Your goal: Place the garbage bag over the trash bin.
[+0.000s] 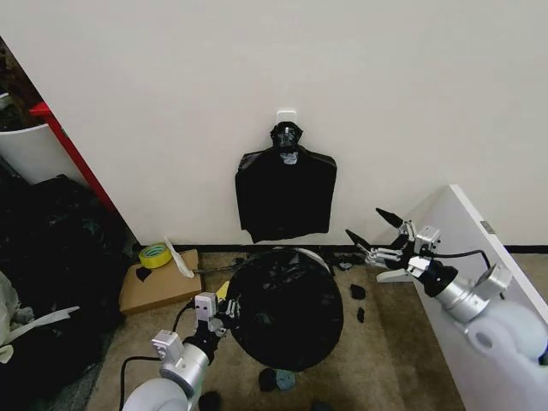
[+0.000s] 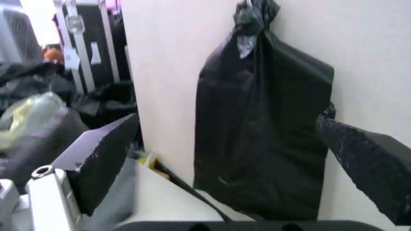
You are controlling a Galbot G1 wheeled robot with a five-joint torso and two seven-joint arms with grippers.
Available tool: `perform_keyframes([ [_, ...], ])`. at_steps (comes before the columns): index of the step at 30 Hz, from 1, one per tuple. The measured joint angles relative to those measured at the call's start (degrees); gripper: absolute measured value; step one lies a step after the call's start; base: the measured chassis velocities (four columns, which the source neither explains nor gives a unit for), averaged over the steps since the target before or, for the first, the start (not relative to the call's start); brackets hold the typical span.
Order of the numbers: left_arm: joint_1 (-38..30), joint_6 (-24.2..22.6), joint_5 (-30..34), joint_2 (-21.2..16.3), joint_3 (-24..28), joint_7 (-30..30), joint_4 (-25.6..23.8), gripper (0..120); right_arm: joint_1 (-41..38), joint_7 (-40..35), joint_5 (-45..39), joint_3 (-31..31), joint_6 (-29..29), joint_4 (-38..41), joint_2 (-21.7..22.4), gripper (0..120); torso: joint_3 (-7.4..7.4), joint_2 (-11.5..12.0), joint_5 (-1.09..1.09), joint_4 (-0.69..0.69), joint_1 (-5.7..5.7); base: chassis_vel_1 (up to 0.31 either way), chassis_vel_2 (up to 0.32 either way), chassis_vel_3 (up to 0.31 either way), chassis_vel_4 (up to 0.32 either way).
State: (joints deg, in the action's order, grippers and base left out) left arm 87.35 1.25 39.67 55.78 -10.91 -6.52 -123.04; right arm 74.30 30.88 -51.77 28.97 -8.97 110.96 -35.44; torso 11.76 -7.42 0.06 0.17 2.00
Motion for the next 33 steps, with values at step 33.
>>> perform_keyframes([
  [33, -4.42, 2.06, -9.6, -2.1, 2.81, 5.44, 1.58, 0, -5.44, 4.31, 8.58, -9.19, 4.34, -2.09, 1.43, 100, -0.01, 0.0, -0.02, 0.01, 0.0, 0.0, 0.0, 0.0, 0.0],
])
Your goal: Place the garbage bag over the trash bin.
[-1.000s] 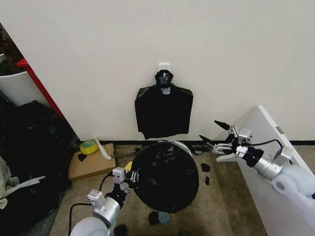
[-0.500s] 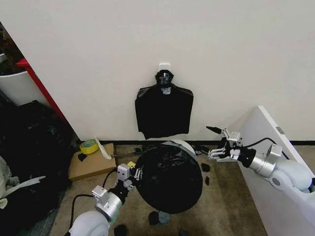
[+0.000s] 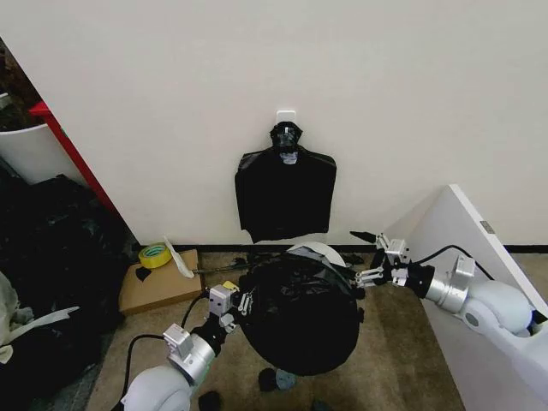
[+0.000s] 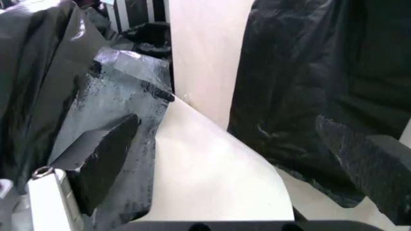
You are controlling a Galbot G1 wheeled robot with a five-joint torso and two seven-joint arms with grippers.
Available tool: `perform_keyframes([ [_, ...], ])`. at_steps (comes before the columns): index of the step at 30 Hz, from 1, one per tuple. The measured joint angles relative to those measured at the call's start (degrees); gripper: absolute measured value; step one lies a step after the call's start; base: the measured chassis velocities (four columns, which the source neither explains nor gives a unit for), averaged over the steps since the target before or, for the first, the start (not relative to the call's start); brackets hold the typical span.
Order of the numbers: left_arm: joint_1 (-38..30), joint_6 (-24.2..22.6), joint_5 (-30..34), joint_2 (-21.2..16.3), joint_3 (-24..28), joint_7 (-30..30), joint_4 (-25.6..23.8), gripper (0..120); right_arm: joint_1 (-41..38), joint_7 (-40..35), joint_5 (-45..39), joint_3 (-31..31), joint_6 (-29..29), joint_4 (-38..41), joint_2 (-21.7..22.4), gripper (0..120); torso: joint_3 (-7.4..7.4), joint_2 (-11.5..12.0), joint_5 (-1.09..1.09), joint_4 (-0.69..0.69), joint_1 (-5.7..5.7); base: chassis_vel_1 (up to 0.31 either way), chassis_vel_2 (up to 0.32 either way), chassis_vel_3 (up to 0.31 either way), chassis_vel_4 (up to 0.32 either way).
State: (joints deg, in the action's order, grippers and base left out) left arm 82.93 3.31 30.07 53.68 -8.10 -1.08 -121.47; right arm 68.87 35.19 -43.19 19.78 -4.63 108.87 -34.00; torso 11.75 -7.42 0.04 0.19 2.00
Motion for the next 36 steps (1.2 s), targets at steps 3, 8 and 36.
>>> perform_keyframes([
  [3, 0.35, 0.2, -0.71, 0.03, 0.0, 0.28, -0.11, 0, -0.09, -0.21, 0.91, -0.81, 0.11, -0.19, -0.56, 100, 0.0, 0.0, 0.0, 0.0, 0.0, 0.0, 0.0, 0.0, 0.0],
  [8, 0.72, 0.38, -1.41, 0.05, 0.0, 0.65, -0.61, 0, -1.14, -1.95, 2.37, -2.1, 0.55, -0.64, -1.35, 100, 0.0, 0.0, 0.0, 0.0, 0.0, 0.0, 0.0, 0.0, 0.0],
  [36, 0.68, -2.3, 3.35, 0.59, -0.13, -1.13, -1.82, 0, -0.79, -5.74, 3.37, 1.25, -0.39, -4.54, -0.15, 100, 0.0, 0.0, 0.0, 0.0, 0.0, 0.0, 0.0, 0.0, 0.0],
])
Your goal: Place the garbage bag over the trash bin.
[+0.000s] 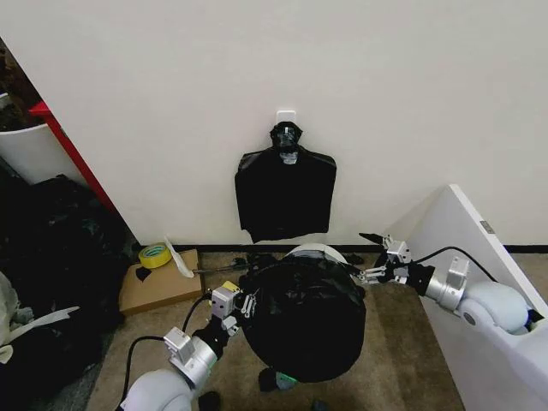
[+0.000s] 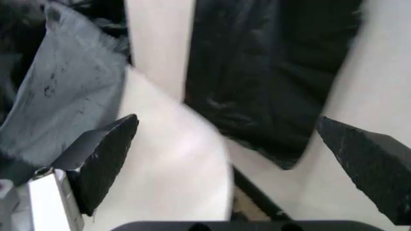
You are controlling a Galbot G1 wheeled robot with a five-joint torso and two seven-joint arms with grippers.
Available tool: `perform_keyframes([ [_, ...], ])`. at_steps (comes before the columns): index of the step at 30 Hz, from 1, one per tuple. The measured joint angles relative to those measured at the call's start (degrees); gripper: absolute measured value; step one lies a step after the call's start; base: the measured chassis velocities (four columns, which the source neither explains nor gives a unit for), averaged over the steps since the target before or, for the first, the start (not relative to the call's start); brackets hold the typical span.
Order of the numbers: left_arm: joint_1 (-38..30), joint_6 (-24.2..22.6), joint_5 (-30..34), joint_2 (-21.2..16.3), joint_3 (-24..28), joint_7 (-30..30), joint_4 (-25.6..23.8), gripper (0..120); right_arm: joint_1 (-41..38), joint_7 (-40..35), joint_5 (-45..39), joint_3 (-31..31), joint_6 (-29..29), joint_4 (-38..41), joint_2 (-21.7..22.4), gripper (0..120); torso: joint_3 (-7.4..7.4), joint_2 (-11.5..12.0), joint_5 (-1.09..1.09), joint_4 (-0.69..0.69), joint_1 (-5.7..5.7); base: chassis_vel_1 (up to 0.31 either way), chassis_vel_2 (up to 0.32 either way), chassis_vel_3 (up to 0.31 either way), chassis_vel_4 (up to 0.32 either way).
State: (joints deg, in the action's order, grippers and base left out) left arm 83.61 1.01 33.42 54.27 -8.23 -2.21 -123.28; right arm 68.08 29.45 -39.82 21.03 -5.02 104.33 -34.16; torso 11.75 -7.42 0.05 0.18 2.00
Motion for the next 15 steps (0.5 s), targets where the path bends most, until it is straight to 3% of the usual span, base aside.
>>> perform_keyframes([
  [9, -0.77, -6.6, 7.78, 2.79, -0.85, -9.68, 1.86, 0, 5.6, -19.46, -1.4, 1.31, 3.12, 13.08, -3.14, 100, 0.0, 0.0, -0.02, -0.01, 0.0, 0.0, 0.0, 0.0, 0.0],
  [15, -2.22, -7.86, 8.2, 5.06, -0.75, -15.4, 3.42, 0, 8.7, -30.23, 0.52, -0.77, 8.64, 22.48, -5.65, 82, 0.0, 0.0, -0.01, 0.0, 0.0, 0.0, 0.0, 0.0, 0.0],
])
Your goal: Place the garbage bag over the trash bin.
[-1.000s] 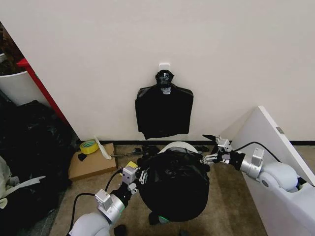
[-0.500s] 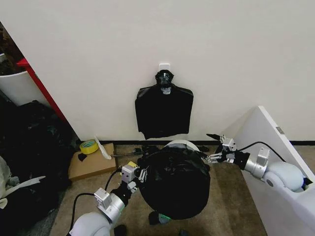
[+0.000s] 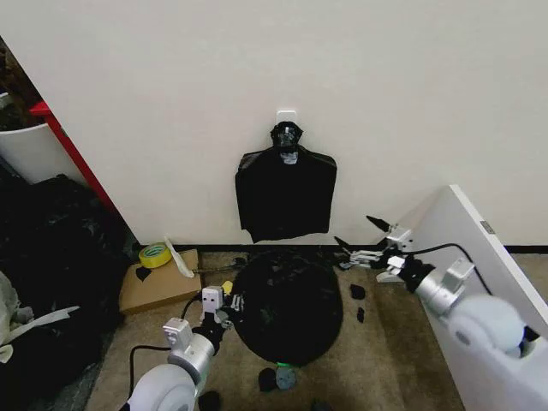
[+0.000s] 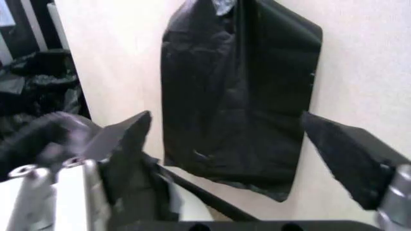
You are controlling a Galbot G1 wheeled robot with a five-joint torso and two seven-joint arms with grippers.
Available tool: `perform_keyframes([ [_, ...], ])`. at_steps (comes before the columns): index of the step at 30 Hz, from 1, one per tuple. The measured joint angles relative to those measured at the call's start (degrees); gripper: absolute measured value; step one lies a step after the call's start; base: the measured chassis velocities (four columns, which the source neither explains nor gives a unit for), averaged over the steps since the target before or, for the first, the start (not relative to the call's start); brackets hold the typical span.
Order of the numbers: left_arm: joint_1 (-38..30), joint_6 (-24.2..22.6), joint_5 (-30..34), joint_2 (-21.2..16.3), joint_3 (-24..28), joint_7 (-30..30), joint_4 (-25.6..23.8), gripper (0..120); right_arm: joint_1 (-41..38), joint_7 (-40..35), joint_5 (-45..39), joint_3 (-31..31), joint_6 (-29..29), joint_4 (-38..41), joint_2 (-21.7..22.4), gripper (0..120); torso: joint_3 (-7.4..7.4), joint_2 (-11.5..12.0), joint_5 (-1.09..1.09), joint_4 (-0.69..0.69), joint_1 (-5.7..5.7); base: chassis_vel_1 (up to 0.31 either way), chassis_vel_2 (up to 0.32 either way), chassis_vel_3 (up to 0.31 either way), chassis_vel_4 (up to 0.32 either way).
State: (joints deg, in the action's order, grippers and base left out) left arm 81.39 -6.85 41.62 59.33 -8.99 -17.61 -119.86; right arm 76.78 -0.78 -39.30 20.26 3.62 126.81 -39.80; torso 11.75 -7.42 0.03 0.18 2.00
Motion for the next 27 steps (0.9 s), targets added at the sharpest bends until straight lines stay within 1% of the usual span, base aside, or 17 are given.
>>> perform_keyframes([
  [5, -1.23, -0.47, 0.01, 0.77, 0.92, -1.65, 0.02, 0, 4.57, -3.58, -1.52, -0.75, 6.51, 8.37, -1.92, 60, 0.0, 0.0, 0.0, 0.01, 0.0, 0.0, 0.0, 0.0, 0.0],
  [6, -1.56, -0.61, -0.03, 0.91, 1.13, -1.87, 0.0, 0, 5.19, -3.98, -1.61, -0.92, 7.46, 9.29, -2.32, 57, 0.0, 0.0, -0.01, 0.01, 0.0, 0.0, 0.0, 0.0, 0.0],
  [7, -1.56, -0.61, -0.03, 0.91, 1.13, -1.87, 0.0, 0, 5.19, -3.98, -1.61, -0.92, 7.46, 9.29, -2.32, 57, 0.0, 0.0, -0.01, 0.01, 0.0, 0.0, 0.0, 0.0, 0.0],
  [8, -1.96, -0.8, -0.11, 1.08, 1.45, -2.19, -0.05, 0, 5.77, -4.73, -1.69, -1.3, 8.75, 10.25, -2.8, 54, 0.0, 0.0, -0.01, 0.01, -0.01, 0.0, 0.0, 0.0, 0.0],
  [11, -3.12, -1.34, -1.34, 1.48, 2.91, -3.39, -0.09, 0, 7.3, -8.08, -2.67, -2.87, 13.04, 12.67, -4.48, 40, 0.0, 0.0, -0.01, 0.01, 0.0, 0.0, 0.0, 0.0, 0.0],
  [14, -3.64, -1.45, -2.87, 1.47, 3.91, -3.64, -0.09, 0, 7.78, -9.39, -2.16, -4.35, 14.85, 13.06, -5.55, 29, 0.0, 0.0, -0.01, 0.01, 0.0, 0.0, 0.0, 0.0, 0.0],
  [15, -3.64, -1.45, -2.87, 1.47, 3.91, -3.64, -0.09, 0, 7.78, -9.39, -2.16, -4.35, 14.85, 13.06, -5.55, 29, 0.0, 0.0, -0.01, 0.01, 0.0, 0.0, 0.0, 0.0, 0.0],
  [21, -4.66, -1.82, -7.6, 1.65, 6.82, -3.47, 0.62, 0, 5.43, -15.3, 1.93, -11.79, 20.25, 11.54, -10.76, 3, 0.0, 0.0, 0.0, 0.0, 0.0, 0.0, 0.0, 0.0, 0.0],
  [22, -4.66, -1.82, -7.6, 1.65, 6.82, -3.47, 0.62, 0, 5.43, -15.3, 1.93, -11.79, 20.25, 11.54, -10.76, 3, 0.0, 0.0, 0.0, 0.0, 0.0, 0.0, 0.0, 0.0, 0.0],
  [23, -5.0, -1.84, -8.78, 1.87, 7.51, -3.64, 0.94, 0, 4.61, -17.38, 2.72, -13.34, 21.63, 10.79, -12.44, 0, 0.0, 0.0, 0.01, 0.0, 0.0, 0.0, 0.0, 0.0, 0.0],
  [24, -5.25, -1.99, -9.13, 1.94, 8.09, -3.72, 0.96, 0, 4.19, -18.8, 2.86, -14.13, 22.54, 10.38, -13.42, 0, 0.0, 0.0, 0.01, -0.01, 0.0, 0.0, 0.0, 0.0, 0.0],
  [27, -5.57, -2.07, -10.64, 2.0, 9.21, -3.61, 1.07, 0, 3.14, -21.49, 3.41, -15.49, 23.65, 8.98, -15.88, 0, 0.0, 0.0, 0.0, 0.02, 0.0, 0.0, 0.0, 0.0, 0.0],
])
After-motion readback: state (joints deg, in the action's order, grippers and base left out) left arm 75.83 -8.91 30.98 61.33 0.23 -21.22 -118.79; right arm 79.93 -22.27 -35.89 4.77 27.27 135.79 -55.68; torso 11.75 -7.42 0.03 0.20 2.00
